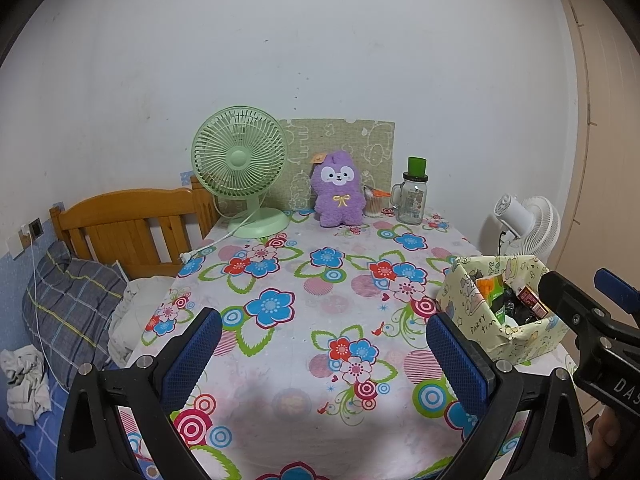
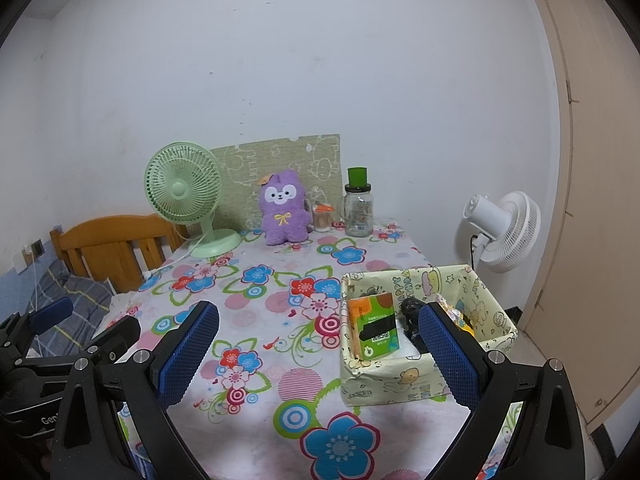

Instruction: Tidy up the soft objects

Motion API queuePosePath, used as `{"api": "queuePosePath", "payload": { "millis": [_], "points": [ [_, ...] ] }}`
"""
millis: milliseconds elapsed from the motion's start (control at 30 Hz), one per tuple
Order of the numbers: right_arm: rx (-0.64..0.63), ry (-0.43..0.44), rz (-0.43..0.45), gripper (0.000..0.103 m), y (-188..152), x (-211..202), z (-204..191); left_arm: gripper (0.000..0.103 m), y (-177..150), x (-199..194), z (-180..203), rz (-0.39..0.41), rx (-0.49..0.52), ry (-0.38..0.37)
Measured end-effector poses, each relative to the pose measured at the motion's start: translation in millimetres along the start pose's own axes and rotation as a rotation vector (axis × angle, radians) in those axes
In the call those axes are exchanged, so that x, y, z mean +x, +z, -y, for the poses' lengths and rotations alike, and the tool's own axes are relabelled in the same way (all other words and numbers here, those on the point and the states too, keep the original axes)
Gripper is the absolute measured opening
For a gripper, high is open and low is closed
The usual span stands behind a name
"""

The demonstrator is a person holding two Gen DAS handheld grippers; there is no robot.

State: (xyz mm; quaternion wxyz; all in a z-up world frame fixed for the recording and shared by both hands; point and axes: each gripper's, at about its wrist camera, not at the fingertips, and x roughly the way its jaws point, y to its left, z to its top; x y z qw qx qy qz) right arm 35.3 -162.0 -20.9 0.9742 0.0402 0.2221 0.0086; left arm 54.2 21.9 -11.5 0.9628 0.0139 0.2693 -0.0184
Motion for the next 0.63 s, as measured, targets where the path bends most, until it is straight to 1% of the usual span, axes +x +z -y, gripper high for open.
{"api": "queuePosePath", "payload": {
  "millis": [633],
  "points": [
    [0.001, 0.000, -0.003, 0.101, -1.0, 0.2, 0.6, 0.103, -0.2, 0.4, 0.5, -0.002, -0.002, 0.002]
  ]
}}
